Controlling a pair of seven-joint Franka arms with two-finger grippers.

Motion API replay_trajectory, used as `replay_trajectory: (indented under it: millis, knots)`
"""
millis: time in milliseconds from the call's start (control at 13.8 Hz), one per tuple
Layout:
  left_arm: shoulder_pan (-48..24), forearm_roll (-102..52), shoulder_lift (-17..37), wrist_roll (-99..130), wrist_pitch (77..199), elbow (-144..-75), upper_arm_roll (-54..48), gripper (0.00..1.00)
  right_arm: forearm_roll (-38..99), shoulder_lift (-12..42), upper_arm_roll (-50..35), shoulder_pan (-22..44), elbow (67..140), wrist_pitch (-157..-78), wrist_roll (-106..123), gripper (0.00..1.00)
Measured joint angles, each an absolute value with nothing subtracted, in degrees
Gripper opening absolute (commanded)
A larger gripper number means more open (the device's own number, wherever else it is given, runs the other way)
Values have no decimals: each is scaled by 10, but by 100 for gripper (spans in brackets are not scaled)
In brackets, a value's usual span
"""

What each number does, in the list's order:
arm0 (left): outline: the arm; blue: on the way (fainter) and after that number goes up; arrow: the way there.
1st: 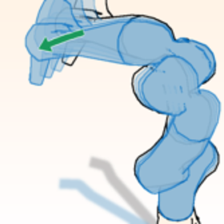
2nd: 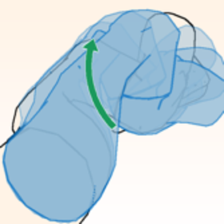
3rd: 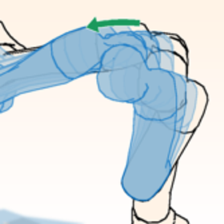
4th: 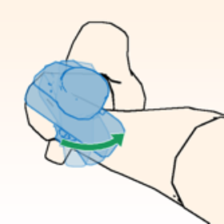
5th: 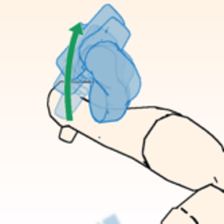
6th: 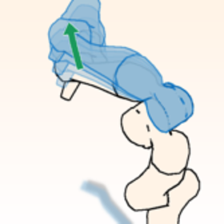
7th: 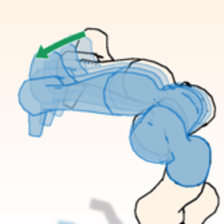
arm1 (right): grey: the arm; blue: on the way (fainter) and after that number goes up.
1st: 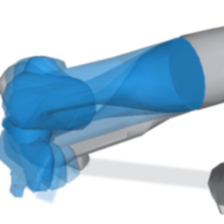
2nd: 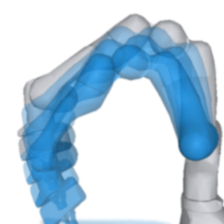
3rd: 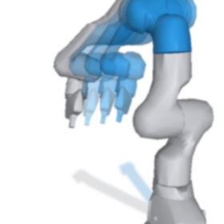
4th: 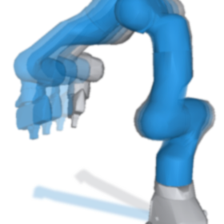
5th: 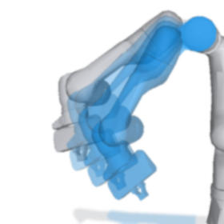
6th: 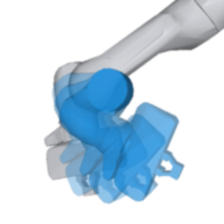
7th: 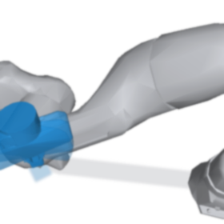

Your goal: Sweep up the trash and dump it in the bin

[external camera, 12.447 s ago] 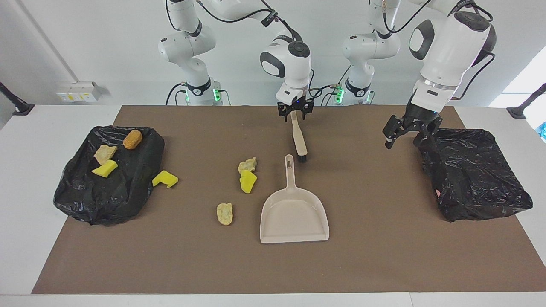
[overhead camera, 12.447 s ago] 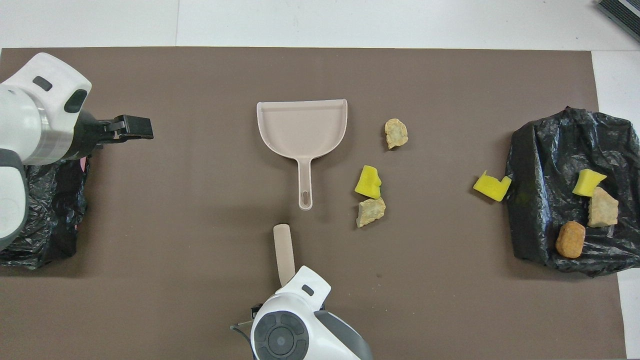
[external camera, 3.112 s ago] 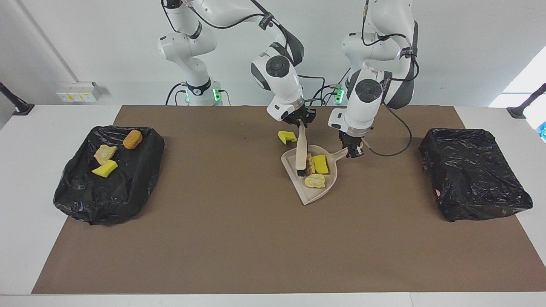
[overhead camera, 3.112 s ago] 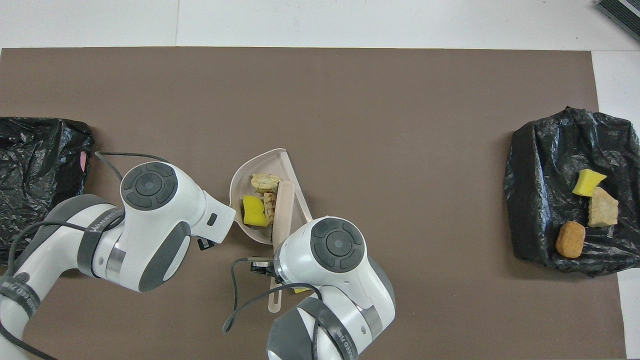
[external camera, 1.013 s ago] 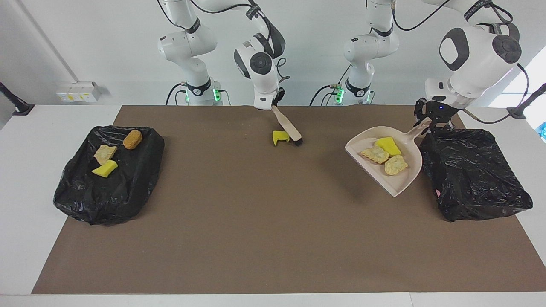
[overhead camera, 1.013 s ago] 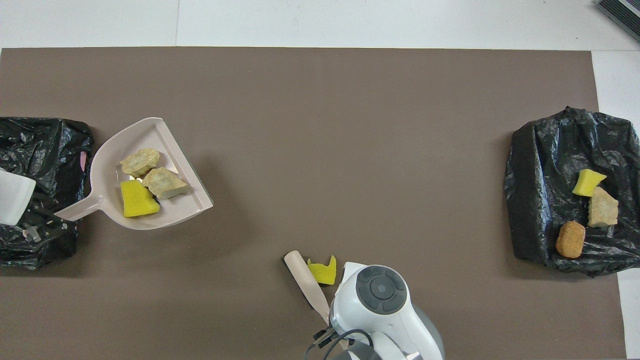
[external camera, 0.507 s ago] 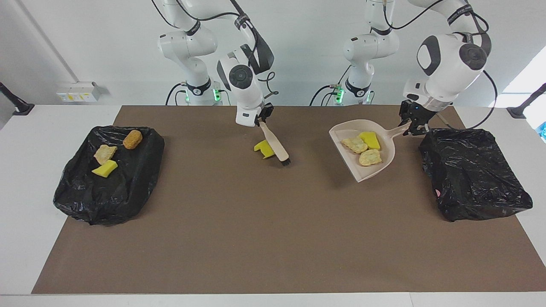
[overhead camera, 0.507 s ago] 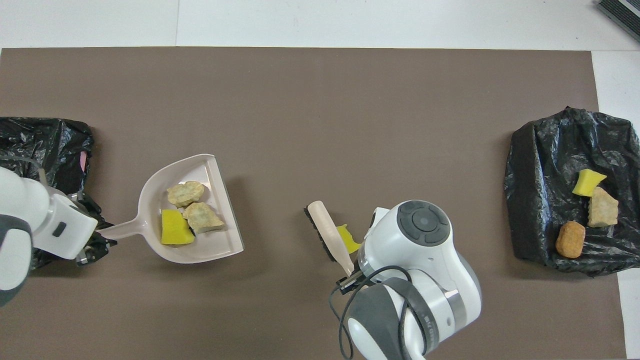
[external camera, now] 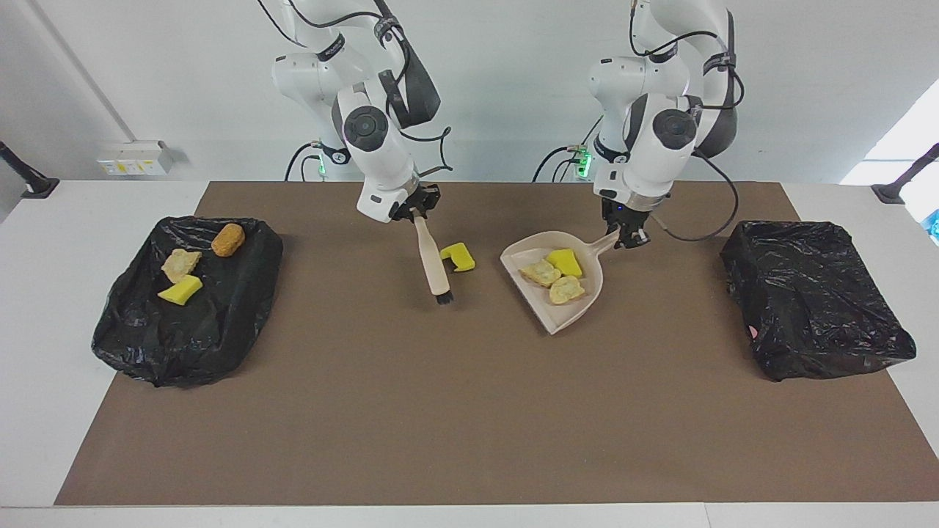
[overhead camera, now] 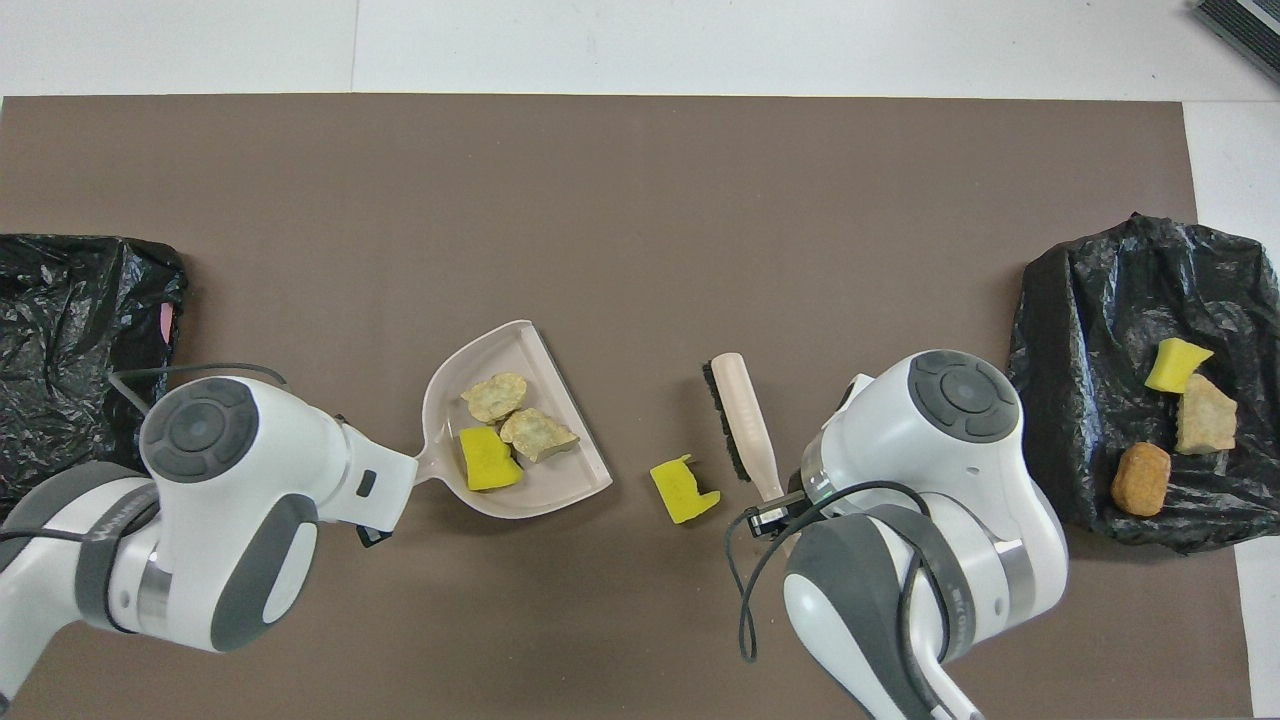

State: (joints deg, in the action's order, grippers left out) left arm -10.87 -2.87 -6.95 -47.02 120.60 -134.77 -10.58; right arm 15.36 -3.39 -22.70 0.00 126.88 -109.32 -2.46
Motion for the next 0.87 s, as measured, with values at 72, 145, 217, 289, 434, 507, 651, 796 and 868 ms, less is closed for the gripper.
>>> replay_trajectory:
  millis: [72, 145, 217, 289, 434, 507, 651, 796, 868]
  knots:
    - [-119, -29, -63, -462, 1207, -1348, -106, 0, 153, -42, -227, -9, 1286, -1104, -25, 0]
    - [-124, -29, -61, -459, 1207, -1348, -105, 0, 153, -52, -227, -13, 1307, -1118, -26, 0]
    - [-125, -29, -61, -459, 1207, -1348, -105, 0, 153, -65, -228, -12, 1330, -1131, -31, 0]
    - [-125, -29, -62, -460, 1207, -1347, -104, 0, 153, -77, -230, -12, 1348, -1139, -41, 0]
    - [-131, -27, -62, -470, 1208, -1347, -104, 0, 156, -90, -235, -5, 1368, -1151, -70, 0]
    - [-134, -25, -62, -488, 1208, -1347, -105, 0, 160, -92, -236, 8, 1370, -1157, -102, 0]
    - [-135, -24, -62, -524, 1208, -1348, -105, 0, 169, -89, -237, 45, 1373, -1175, -189, 0]
    - [-137, -23, -62, -538, 1208, -1348, -104, 0, 182, -80, -240, 80, 1377, -1191, -283, 0]
    - [-140, -23, -62, -540, 1208, -1348, -104, 0, 205, -74, -240, 91, 1379, -1198, -317, 0]
